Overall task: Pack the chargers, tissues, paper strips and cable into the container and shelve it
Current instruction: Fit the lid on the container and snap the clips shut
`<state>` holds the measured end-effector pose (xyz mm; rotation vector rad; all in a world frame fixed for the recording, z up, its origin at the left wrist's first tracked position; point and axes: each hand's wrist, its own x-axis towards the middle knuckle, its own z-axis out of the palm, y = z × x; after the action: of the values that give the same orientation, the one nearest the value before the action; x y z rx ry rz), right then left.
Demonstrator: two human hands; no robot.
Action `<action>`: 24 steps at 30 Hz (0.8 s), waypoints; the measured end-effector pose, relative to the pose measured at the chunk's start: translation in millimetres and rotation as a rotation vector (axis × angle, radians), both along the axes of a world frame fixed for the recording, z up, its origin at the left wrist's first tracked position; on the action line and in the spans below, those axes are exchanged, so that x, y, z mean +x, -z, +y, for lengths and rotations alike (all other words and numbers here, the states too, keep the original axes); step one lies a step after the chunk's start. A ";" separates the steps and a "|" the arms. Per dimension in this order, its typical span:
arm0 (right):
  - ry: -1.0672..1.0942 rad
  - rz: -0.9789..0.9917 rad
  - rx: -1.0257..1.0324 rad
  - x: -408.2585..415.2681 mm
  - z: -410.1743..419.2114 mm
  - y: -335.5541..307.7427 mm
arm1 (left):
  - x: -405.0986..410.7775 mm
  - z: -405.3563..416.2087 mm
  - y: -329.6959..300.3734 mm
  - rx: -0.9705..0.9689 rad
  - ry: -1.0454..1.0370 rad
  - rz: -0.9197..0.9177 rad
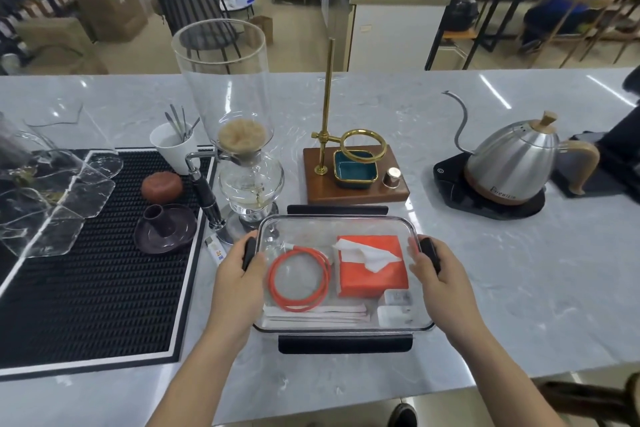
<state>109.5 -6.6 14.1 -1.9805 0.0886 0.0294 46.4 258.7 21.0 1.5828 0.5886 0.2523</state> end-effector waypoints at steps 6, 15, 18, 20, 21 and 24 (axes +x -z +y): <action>-0.022 -0.033 -0.007 4.0 -9.1 4.4 | 0.9 -4.9 5.3 -0.075 -0.039 -0.001; 0.000 -0.100 0.021 8.9 -29.4 2.2 | -5.2 -37.2 5.5 -0.038 -0.140 -0.118; 0.006 -0.135 -0.043 5.8 -28.2 -0.5 | -9.1 -37.8 7.9 0.098 -0.136 -0.153; 0.002 -0.168 -0.108 4.4 -27.4 -1.9 | -10.4 -37.3 11.1 0.173 -0.138 -0.152; 0.006 -0.186 -0.150 4.1 -27.2 -3.5 | -10.0 -36.7 12.1 0.217 -0.141 -0.146; 0.006 -0.265 -0.329 3.1 -23.9 -12.0 | -8.9 -37.6 8.5 0.463 -0.141 -0.162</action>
<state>112.6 -30.5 26.1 -2.2936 -0.0782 -0.2670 37.5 221.1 12.5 1.9425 0.5396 0.6545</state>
